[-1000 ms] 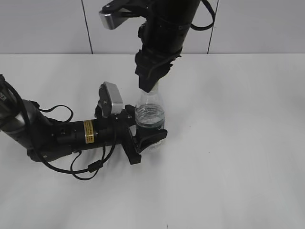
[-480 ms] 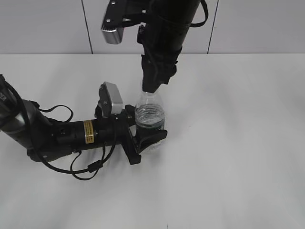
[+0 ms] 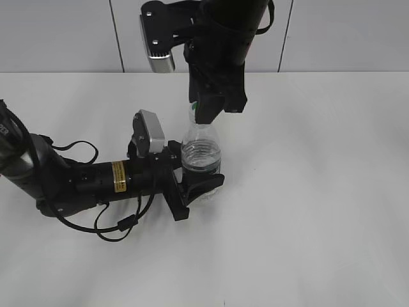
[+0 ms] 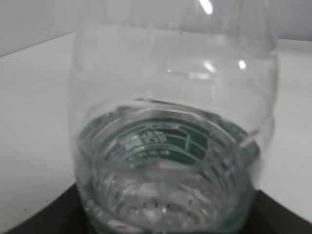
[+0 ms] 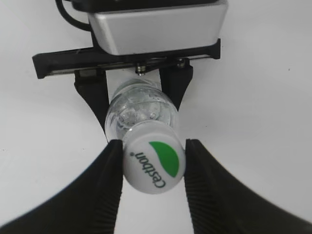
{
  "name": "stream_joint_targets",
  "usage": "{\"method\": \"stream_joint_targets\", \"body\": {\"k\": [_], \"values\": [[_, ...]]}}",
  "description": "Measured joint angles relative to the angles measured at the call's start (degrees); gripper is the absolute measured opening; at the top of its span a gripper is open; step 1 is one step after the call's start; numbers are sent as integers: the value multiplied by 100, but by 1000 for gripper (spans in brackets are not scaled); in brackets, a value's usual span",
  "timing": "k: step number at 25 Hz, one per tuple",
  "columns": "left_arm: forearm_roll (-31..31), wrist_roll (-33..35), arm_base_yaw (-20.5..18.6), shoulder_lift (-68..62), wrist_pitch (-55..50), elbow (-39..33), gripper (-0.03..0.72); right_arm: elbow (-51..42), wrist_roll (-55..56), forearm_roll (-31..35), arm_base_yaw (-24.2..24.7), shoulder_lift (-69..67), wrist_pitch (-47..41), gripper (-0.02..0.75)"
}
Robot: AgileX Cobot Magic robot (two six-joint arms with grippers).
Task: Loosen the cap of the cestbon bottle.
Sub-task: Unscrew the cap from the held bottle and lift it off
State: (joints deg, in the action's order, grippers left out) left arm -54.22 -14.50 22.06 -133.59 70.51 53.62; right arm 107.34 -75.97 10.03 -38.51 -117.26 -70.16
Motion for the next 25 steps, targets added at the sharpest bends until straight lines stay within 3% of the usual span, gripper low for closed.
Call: {"method": "stream_joint_targets", "body": {"k": [11,25], "values": [[18,-11,0,0,0,0,410,0,-1545,-28,0,12,6,292],[18,-14,0,0,-5,0,410,0,-967,-28,0,16,14,309]]}}
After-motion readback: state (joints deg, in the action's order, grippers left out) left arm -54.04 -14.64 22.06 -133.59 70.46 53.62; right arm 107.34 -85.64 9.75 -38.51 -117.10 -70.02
